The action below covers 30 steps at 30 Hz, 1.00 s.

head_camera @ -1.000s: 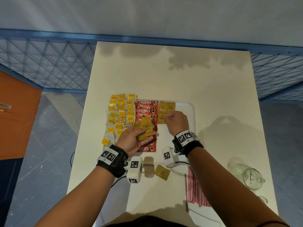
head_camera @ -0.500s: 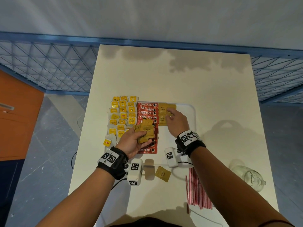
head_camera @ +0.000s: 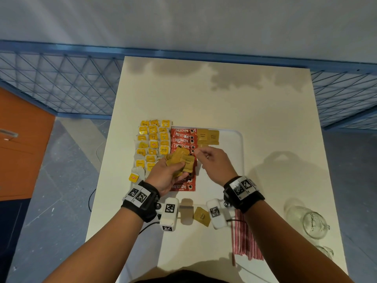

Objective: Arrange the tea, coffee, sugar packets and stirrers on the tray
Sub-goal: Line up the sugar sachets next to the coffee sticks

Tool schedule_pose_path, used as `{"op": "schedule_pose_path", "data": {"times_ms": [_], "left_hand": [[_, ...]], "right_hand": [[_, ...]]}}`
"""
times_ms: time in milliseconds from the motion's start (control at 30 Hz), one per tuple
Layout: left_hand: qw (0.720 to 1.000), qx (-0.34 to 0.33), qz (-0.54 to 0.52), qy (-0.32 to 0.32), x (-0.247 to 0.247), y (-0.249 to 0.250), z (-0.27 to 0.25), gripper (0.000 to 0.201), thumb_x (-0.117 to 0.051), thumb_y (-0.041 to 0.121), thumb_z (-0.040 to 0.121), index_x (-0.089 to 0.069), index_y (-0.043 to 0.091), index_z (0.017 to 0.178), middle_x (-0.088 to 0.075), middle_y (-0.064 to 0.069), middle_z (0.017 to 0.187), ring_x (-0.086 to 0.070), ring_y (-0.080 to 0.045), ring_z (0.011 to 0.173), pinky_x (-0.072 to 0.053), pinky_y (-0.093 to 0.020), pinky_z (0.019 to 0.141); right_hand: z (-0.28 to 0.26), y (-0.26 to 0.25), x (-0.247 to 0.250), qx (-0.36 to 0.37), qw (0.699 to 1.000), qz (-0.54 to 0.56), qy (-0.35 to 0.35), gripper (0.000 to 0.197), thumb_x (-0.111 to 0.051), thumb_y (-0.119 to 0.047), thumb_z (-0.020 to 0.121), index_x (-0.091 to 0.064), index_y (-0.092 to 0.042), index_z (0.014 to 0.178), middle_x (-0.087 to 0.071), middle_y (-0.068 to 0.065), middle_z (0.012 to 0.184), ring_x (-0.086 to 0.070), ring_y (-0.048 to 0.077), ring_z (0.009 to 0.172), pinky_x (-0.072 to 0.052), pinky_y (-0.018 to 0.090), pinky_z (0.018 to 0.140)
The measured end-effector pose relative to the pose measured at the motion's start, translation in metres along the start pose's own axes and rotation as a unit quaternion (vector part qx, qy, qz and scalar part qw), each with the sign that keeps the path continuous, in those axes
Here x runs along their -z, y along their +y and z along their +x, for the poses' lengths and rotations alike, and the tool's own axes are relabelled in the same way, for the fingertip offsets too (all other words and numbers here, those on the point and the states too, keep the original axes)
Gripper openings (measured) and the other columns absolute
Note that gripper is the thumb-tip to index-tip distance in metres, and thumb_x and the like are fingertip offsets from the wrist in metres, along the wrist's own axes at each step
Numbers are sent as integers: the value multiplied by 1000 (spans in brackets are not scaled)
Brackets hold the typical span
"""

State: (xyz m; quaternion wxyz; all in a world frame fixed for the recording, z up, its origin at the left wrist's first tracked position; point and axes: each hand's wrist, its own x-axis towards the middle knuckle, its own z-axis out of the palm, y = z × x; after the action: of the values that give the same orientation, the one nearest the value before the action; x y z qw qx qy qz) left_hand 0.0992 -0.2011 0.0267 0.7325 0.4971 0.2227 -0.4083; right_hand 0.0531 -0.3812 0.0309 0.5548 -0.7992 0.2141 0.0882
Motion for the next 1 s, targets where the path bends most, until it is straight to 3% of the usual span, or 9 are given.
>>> {"op": "schedule_pose_path", "data": {"times_ms": [67, 200, 267, 400, 567, 667, 733, 800, 1000], "left_hand": [[1000, -10, 9, 6, -2, -1, -1, 43, -62, -1, 95, -49, 0, 136, -68, -20, 118, -72, -25, 92, -63, -29, 72], [999, -28, 24, 5, -5, -3, -5, 41, -64, 0, 94, -51, -2, 133, -69, -22, 119, -71, -26, 96, -62, -29, 73], [999, -31, 26, -3, -8, -5, -9, 34, -63, 0, 94, -55, 0, 128, -70, -20, 119, -70, -27, 100, -62, -27, 71], [998, -34, 37, -25, -12, -9, -14, 23, -60, -1, 96, -65, 5, 117, -74, -14, 111, -72, -25, 99, -61, -26, 70], [999, -14, 25, -27, -16, -13, -16, 18, -58, 1, 98, -65, 2, 114, -71, -18, 100, -71, -26, 82, -61, -30, 65], [999, -1, 33, -16, -17, -14, -14, 11, -58, 7, 99, -66, 5, 106, -69, -18, 99, -70, -27, 85, -64, -37, 76], [999, 3, 32, -17, -17, -13, -13, 12, -56, 7, 99, -67, 7, 105, -70, -18, 102, -70, -28, 89, -57, -39, 84], [1000, 8, 23, -18, -15, -12, -13, 15, -55, 5, 99, -67, 8, 107, -71, -19, 104, -71, -28, 91, -55, -39, 85], [999, 16, 11, -27, -10, -11, -10, 22, -47, 4, 102, -65, 7, 116, -72, -20, 112, -73, -27, 93, -56, -38, 84]], "right_hand": [[-9, -1, -2, 0, 999, 40, -18, 16, -62, -38, 100, -77, -31, 100, -74, -16, 93, -67, 3, 84, -56, 29, 83], [-22, 3, -7, -4, 998, 67, -10, 15, -68, -38, 96, -79, -27, 95, -74, -13, 86, -66, 4, 79, -58, 34, 82], [-26, 6, -9, -4, 998, 65, -7, 15, -73, -35, 93, -79, -23, 98, -73, -10, 87, -65, 4, 79, -57, 31, 78], [-31, 10, -9, -13, 999, 45, -2, 10, -74, -29, 92, -77, -20, 92, -69, -9, 84, -59, -5, 69, -45, 11, 66], [-25, 12, -2, -16, 999, 44, 6, 14, -69, -22, 95, -73, -33, 87, -72, -14, 83, -64, -2, 73, -49, 15, 72], [-7, 17, 12, -26, 998, 21, 54, 10, -68, -25, 96, -77, -27, 94, -75, -11, 89, -69, 2, 78, -55, 24, 76], [7, 24, 22, -38, 995, -2, 89, 15, -67, -30, 95, -80, -22, 101, -77, -9, 97, -70, 5, 89, -57, 29, 85], [19, 29, 29, -49, 991, -22, 119, 16, -68, -32, 95, -79, -23, 99, -77, -10, 98, -70, 7, 93, -55, 29, 89], [38, 41, 34, -89, 983, -48, 150, 11, -71, -28, 93, -78, -21, 97, -73, -9, 90, -66, 6, 83, -53, 25, 84]]}}
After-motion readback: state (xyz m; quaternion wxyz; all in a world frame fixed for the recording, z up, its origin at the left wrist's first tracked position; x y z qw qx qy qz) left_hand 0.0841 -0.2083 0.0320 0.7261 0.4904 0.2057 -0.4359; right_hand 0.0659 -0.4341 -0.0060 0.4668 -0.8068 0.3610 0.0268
